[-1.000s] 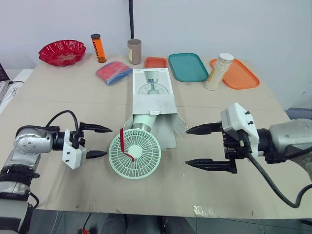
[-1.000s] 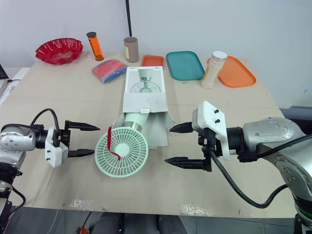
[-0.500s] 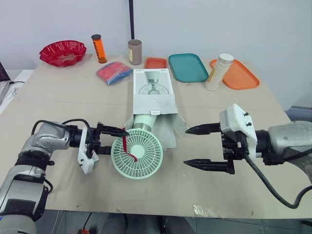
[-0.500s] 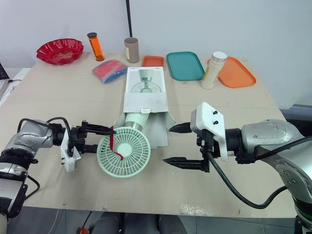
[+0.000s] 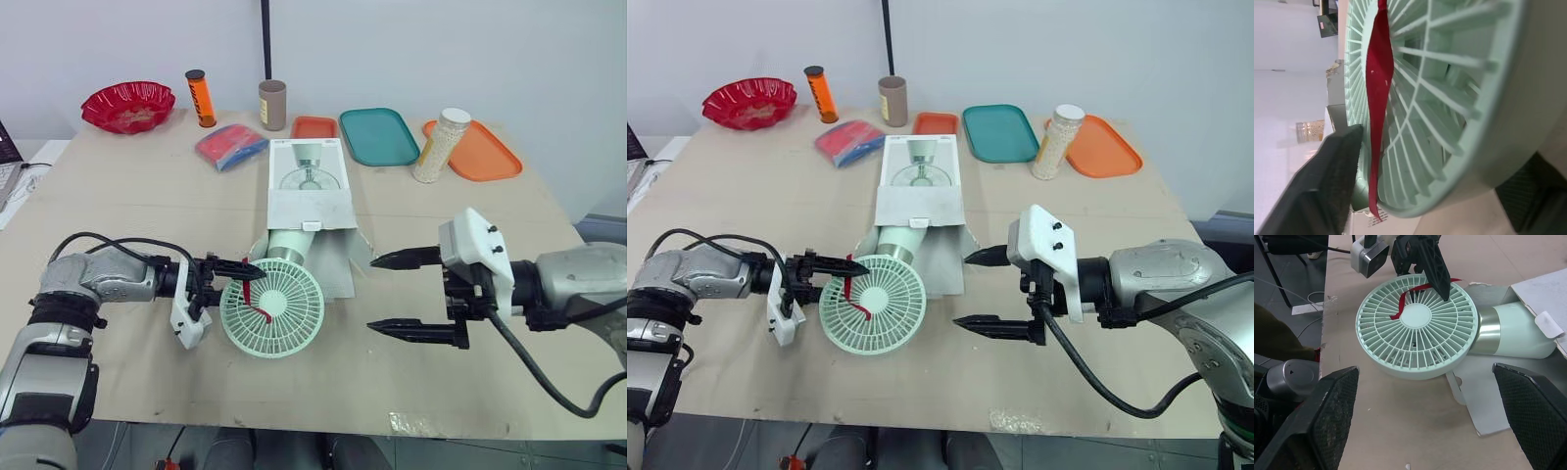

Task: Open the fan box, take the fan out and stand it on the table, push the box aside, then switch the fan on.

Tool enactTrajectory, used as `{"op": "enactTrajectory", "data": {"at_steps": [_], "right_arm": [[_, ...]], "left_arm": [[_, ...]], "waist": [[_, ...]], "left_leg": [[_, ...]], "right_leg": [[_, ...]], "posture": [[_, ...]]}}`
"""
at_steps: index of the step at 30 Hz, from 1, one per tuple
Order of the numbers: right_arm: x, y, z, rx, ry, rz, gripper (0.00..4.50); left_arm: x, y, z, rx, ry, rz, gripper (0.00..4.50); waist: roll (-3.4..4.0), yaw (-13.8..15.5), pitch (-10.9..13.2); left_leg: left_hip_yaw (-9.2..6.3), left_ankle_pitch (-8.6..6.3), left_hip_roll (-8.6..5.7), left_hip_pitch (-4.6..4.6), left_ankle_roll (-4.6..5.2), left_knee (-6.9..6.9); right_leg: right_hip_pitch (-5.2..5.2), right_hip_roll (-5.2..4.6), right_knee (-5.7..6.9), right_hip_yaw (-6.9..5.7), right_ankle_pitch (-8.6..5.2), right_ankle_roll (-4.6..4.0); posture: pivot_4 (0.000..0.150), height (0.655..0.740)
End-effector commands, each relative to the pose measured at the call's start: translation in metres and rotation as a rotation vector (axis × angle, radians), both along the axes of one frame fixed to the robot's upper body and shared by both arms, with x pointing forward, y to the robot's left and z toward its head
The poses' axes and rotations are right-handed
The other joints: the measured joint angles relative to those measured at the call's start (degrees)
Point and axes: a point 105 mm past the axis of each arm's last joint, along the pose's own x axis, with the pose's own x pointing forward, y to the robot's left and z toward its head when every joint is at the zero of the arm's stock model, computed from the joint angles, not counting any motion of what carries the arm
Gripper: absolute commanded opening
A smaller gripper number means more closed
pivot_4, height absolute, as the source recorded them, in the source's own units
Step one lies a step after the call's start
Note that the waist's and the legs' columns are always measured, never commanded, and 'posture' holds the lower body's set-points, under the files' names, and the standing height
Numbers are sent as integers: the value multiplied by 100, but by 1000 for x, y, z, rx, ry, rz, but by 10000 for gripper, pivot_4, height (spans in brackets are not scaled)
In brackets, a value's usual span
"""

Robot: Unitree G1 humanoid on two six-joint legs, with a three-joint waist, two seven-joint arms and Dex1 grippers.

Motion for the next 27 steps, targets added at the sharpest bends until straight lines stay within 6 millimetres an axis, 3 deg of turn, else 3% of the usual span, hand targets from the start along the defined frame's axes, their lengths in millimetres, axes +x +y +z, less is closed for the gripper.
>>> {"op": "enactTrajectory", "data": {"at_steps": [1,9,11,14,22,27], "right_arm": [[-4,2,7,-14,-39,20,45000],[-2,3,6,-16,-45,24,45000],[-1,3,7,-17,-46,23,45000],[0,3,7,-17,-50,22,45000],[3,5,8,-7,-59,20,45000],[4,4,8,-10,-63,5,45000]], "left_arm": [[5,0,14,-52,-80,-2,31631],[1,-7,32,-125,-176,-67,31631],[-2,-10,40,-161,-191,-98,24196],[-3,-13,48,-195,-193,-126,20576],[-5,-12,22,-64,-114,-143,20546],[-4,-18,45,-172,-120,-167,20329]], "waist": [[0,-1,0],[0,6,0],[-1,7,-1],[0,13,-1],[1,25,-1],[0,59,-1]], "left_leg": [[0,-1,0,0,1,4],[-8,-1,-2,3,1,25],[-10,-1,-2,3,1,25],[-10,-1,-7,2,1,24],[-11,0,-13,3,0,25],[-17,0,-19,3,0,33]], "right_leg": [[0,0,4,0,0,0],[14,-2,21,-9,-1,2],[15,-4,22,-12,-1,4],[15,-10,23,-17,-3,6],[19,-15,24,-21,-6,11],[27,-22,25,-30,-8,14]], "posture": [[1500,7400],[1500,7400],[1500,7400],[1500,7400],[1500,7400],[1500,7400]]}}
